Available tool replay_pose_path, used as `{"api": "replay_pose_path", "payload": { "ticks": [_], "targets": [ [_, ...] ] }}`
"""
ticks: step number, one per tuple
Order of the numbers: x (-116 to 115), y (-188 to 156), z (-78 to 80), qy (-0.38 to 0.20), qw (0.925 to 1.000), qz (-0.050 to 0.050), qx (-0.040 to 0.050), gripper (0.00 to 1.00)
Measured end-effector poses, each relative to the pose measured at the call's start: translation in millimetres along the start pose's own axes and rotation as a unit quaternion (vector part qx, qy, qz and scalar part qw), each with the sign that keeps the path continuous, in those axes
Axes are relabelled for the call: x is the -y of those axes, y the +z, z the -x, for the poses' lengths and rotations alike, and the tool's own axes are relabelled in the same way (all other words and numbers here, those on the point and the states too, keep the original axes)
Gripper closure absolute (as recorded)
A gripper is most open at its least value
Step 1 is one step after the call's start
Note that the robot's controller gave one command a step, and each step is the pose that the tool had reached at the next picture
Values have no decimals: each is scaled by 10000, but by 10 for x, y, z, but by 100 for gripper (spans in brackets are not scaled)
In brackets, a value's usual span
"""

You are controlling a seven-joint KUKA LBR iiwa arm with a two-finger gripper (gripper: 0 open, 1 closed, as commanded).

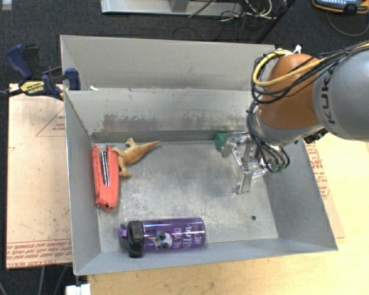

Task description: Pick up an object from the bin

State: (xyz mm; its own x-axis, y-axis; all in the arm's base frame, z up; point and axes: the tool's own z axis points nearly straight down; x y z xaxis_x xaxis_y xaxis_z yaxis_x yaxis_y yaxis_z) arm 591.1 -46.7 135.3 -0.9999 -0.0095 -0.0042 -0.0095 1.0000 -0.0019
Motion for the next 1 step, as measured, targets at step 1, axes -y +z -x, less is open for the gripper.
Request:
{"api": "replay_pose_path", "payload": {
  "ticks": [1],
  "targets": [
    [-363,152,-179,115,9999,36,-55,0]
  ]
}}
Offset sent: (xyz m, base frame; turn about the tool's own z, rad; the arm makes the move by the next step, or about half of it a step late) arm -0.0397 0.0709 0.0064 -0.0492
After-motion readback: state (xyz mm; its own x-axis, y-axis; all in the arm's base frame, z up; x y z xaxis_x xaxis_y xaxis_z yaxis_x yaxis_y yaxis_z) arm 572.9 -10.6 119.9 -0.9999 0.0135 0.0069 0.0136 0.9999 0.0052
